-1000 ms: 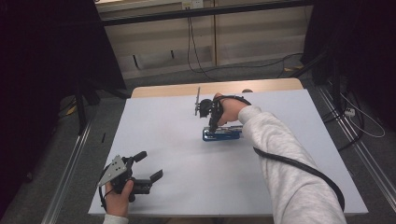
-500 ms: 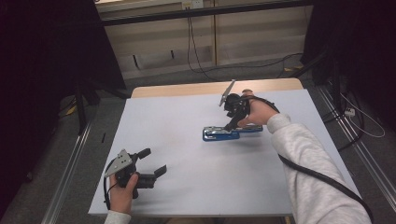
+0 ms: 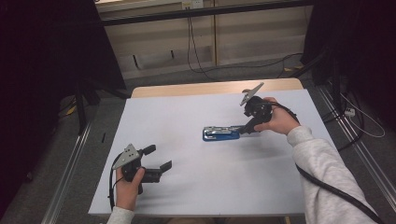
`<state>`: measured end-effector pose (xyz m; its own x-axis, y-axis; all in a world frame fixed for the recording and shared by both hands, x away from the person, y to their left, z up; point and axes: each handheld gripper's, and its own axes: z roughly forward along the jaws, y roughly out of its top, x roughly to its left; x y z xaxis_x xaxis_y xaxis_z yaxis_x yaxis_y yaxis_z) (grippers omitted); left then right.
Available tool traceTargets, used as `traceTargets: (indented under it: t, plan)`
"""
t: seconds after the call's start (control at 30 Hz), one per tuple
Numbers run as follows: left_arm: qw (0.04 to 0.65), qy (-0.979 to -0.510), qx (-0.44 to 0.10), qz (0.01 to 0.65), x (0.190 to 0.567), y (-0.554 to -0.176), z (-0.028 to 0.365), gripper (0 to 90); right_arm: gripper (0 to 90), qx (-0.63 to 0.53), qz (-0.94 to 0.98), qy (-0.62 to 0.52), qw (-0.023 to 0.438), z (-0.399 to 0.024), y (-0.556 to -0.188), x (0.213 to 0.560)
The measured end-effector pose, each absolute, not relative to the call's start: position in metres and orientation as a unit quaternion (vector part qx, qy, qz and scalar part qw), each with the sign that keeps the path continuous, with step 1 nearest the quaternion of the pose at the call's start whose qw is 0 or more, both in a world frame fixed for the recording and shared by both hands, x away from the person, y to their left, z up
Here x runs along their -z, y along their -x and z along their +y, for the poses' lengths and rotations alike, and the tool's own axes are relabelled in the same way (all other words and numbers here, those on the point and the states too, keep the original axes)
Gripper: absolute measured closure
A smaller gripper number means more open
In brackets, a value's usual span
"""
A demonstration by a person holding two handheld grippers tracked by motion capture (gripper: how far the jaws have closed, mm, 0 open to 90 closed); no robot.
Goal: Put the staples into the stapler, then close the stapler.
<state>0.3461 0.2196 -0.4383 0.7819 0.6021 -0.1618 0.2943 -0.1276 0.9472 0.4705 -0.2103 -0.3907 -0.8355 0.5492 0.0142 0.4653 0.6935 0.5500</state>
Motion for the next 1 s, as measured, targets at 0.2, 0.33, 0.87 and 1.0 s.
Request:
traceTargets:
  t: [0.2,0.33,0.87,1.0]
  plan:
    - [0.581,-0.743,-0.128,0.307,0.437,-0.354,0.212,3.2,9.6,-0.294,0.903,-0.3,0.094,-0.227,-0.455,0.392]
    - [0.578,-0.741,-0.135,0.315,0.435,-0.359,0.208,3.2,9.3,-0.303,0.897,-0.306,0.099,-0.234,-0.444,0.394]
    - [0.566,-0.749,-0.136,0.316,0.432,-0.38,0.188,2.9,10.7,-0.335,0.871,-0.34,0.12,-0.253,-0.42,0.41]
    - [0.562,-0.753,-0.137,0.312,0.432,-0.386,0.182,2.9,10.6,-0.341,0.863,-0.35,0.13,-0.259,-0.416,0.412]
